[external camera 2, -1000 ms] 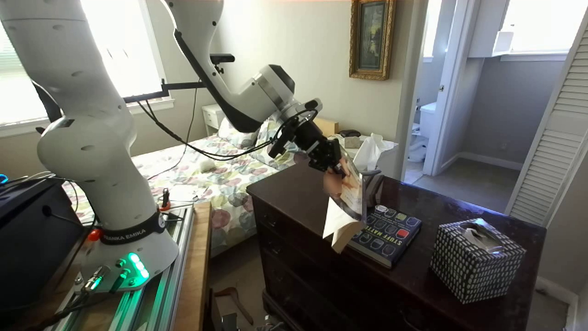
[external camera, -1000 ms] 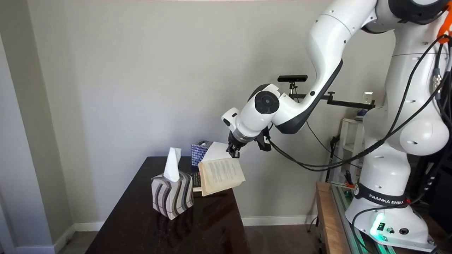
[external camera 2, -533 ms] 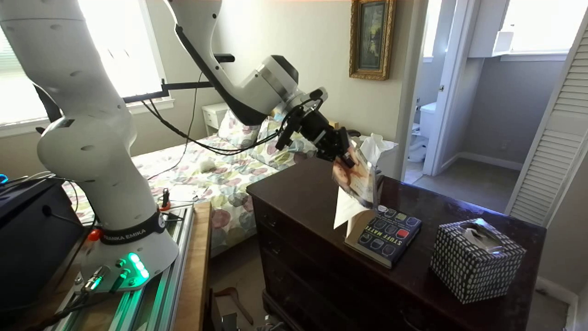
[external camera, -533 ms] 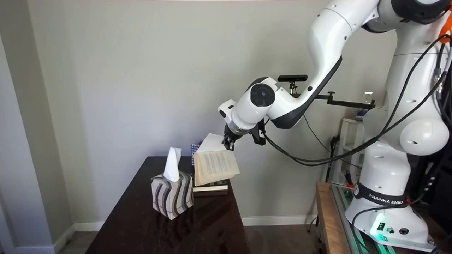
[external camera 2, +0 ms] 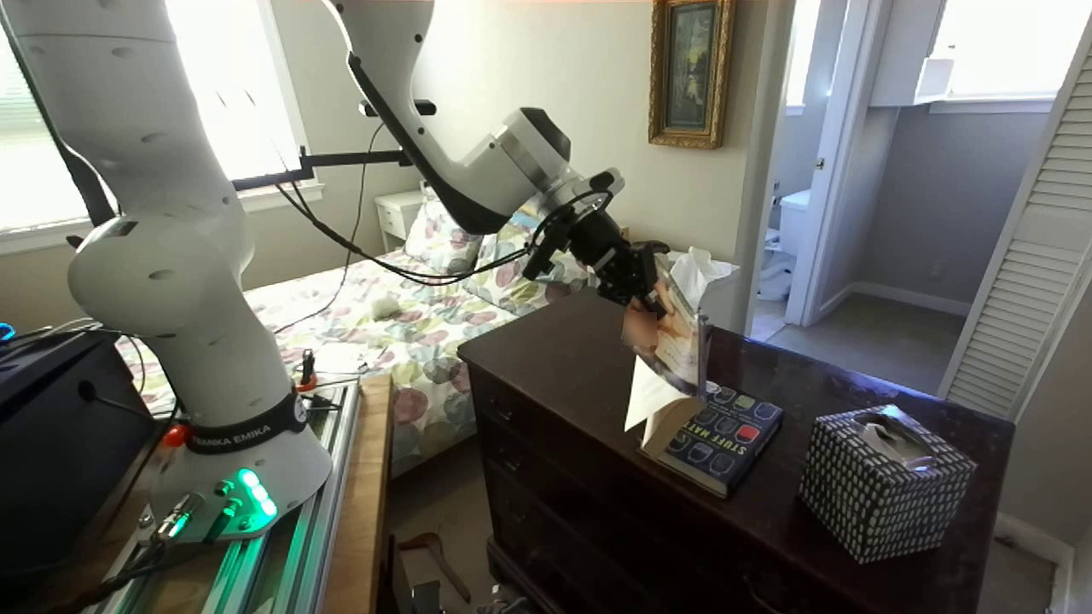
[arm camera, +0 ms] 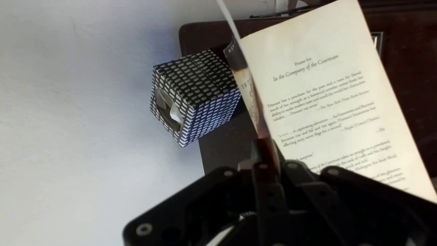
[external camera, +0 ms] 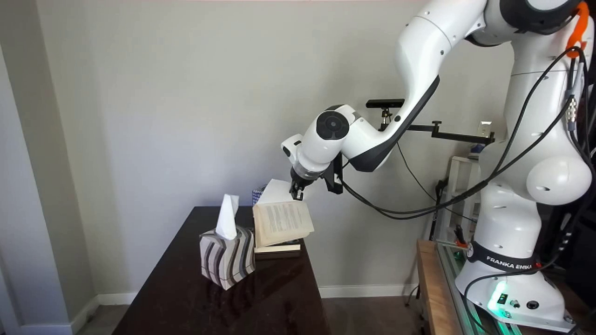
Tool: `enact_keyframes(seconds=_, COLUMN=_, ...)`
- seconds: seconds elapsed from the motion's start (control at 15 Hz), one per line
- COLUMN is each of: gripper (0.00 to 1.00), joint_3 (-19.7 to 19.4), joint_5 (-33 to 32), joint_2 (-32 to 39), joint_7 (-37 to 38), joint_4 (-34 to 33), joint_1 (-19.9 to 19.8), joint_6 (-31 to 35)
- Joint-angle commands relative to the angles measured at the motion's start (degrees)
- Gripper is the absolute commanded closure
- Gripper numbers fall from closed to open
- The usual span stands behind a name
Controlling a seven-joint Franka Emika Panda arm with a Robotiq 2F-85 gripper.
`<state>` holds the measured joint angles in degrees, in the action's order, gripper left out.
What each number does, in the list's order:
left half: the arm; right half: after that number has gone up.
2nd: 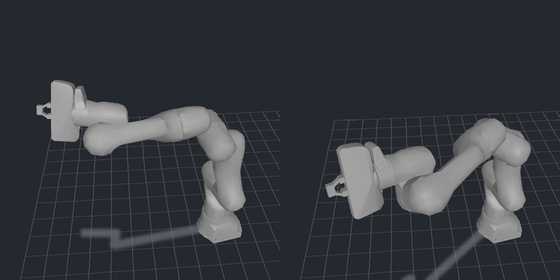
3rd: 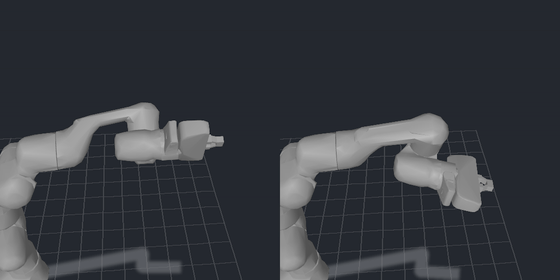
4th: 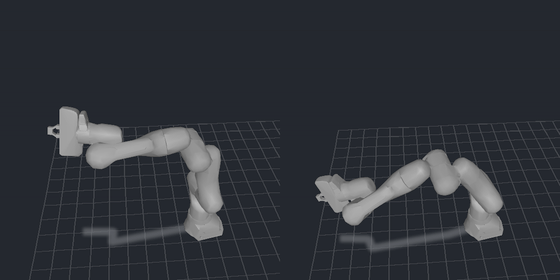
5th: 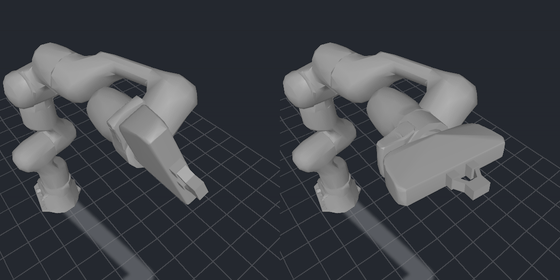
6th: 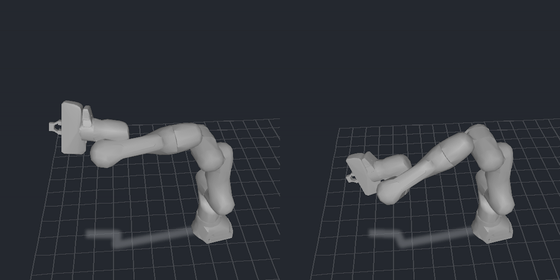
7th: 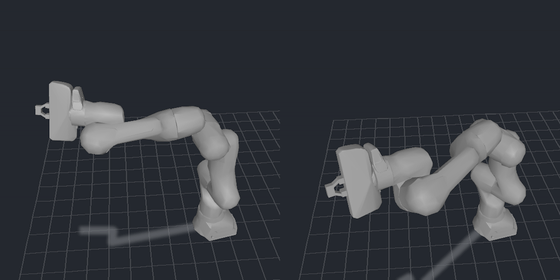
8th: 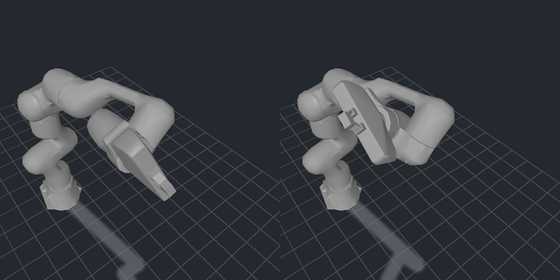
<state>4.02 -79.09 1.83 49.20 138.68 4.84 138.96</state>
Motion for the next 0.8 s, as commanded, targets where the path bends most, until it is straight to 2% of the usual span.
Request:
enact_keyframes(seconds=0.0, gripper=1.00, joint_3=0.9, joint_5=4.8, joint_2=-0.5, joint_7=-2.1, joint_4=-1.5, joint_1=0.4, joint_6=-0.5)
enact_keyframes(seconds=0.33, gripper=1.00, joint_3=1.4, joint_5=10.5, joint_2=-0.2, joint_7=-2.6, joint_4=-3.3, joint_1=0.8, joint_6=-0.9)
enact_keyframes(seconds=0.73, gripper=1.00, joint_3=0.9, joint_5=12.5, joint_2=2.2, joint_7=-1.4, joint_4=-5.6, joint_1=0.4, joint_6=-0.2)
